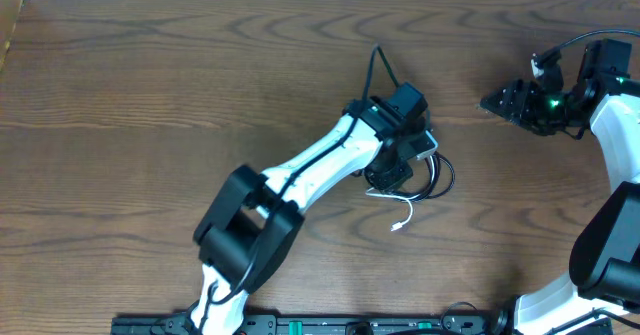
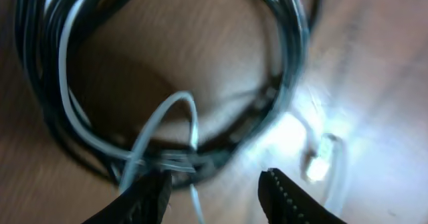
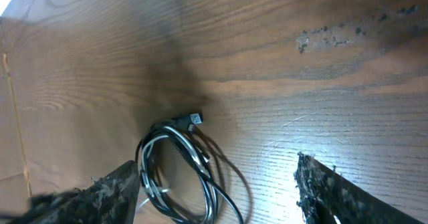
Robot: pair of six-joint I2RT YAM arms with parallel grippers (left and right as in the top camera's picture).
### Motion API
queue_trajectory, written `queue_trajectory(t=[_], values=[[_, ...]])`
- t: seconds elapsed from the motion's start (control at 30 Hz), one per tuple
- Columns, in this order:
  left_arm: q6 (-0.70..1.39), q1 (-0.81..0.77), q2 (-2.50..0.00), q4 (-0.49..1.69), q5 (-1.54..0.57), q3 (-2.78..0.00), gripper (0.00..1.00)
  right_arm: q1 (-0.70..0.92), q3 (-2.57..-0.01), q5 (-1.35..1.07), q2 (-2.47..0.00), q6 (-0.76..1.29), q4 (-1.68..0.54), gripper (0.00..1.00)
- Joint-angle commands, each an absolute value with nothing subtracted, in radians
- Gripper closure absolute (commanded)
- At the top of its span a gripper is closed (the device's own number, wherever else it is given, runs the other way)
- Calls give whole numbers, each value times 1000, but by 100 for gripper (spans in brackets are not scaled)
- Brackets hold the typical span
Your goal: Untangle cables
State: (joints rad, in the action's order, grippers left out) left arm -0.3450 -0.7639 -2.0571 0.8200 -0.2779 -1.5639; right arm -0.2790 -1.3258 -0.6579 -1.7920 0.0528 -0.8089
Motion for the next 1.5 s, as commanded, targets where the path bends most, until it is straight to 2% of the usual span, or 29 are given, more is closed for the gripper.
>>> queue_trajectory(t=[0.0,0.13,0.3,0.47,0.63,0.77,0.93,1.1,1.13,1.17,1.2,1.23,1.47], values=[[-364,-762,-2103,789,-208,-1557,53,-273,-1336,-661,-1777,54,-817,28],[-361,-762,-2099,772,-189,-1559,53,-273,-1335,-661,-1777,54,-823,28],[-361,-760,-2074,807,-167,-1590,58,-270,-1335,-660,-1777,54,-822,28],[-360,-760,-1973,867,-172,-1637,59,-258,-1335,-653,-1777,51,-819,27],[-358,-748,-1916,857,-291,-1636,57,-236,-1335,-635,-1777,51,-818,26],[-358,-728,-1979,844,-303,-1618,56,-210,-1335,-618,-1777,51,-817,26],[-358,-700,-2091,868,-436,-1618,55,-195,-1335,-607,-1777,51,-821,25],[-363,-694,-2155,877,-434,-1618,55,-194,-1335,-608,-1777,51,-823,25],[-363,-694,-2160,874,-434,-1618,57,-194,-1335,-608,-1777,51,-823,25],[-363,-694,-2160,871,-434,-1618,66,-194,-1335,-608,-1777,51,-824,25],[-363,-694,-2159,870,-434,-1619,81,-194,-1335,-608,-1777,51,-825,26],[-362,-693,-2156,870,-434,-1622,92,-194,-1335,-608,-1777,51,-825,25],[-276,-657,-2055,870,-433,-1681,93,-167,-1335,-608,-1777,51,-827,24]])
